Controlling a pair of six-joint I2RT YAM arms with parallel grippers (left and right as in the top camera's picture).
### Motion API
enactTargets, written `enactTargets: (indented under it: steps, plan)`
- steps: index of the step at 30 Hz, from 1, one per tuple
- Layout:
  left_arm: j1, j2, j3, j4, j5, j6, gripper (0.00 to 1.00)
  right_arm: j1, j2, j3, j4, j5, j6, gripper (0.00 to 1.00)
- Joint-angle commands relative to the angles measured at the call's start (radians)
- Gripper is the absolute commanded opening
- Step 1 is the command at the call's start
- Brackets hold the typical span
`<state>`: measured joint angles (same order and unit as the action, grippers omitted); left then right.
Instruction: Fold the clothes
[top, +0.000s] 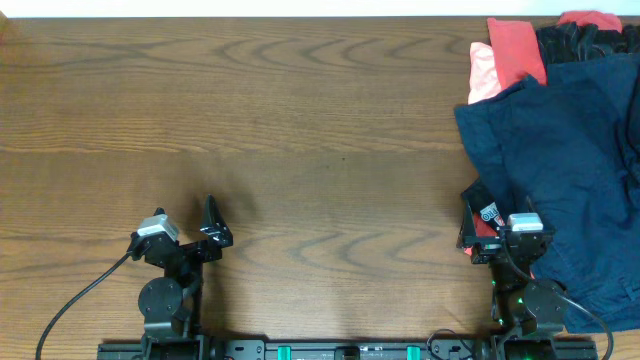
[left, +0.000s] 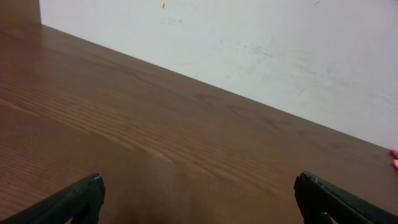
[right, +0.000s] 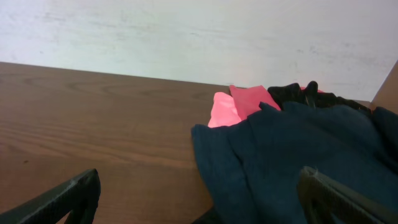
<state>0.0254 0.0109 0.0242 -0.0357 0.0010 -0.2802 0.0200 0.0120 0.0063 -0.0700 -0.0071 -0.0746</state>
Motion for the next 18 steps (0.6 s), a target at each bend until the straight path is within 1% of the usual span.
enactTargets:
  steps: [1, 18]
  plan:
    - [0.002, -0.007, -0.020, -0.034, -0.002, 0.016, 0.98, -0.006, 0.003, -0.001, -0.004, 0.003, -0.012, 0.99]
    - [0.002, -0.007, -0.020, -0.034, -0.002, 0.016, 0.98, -0.006, 0.003, -0.001, -0.004, 0.003, -0.012, 0.99]
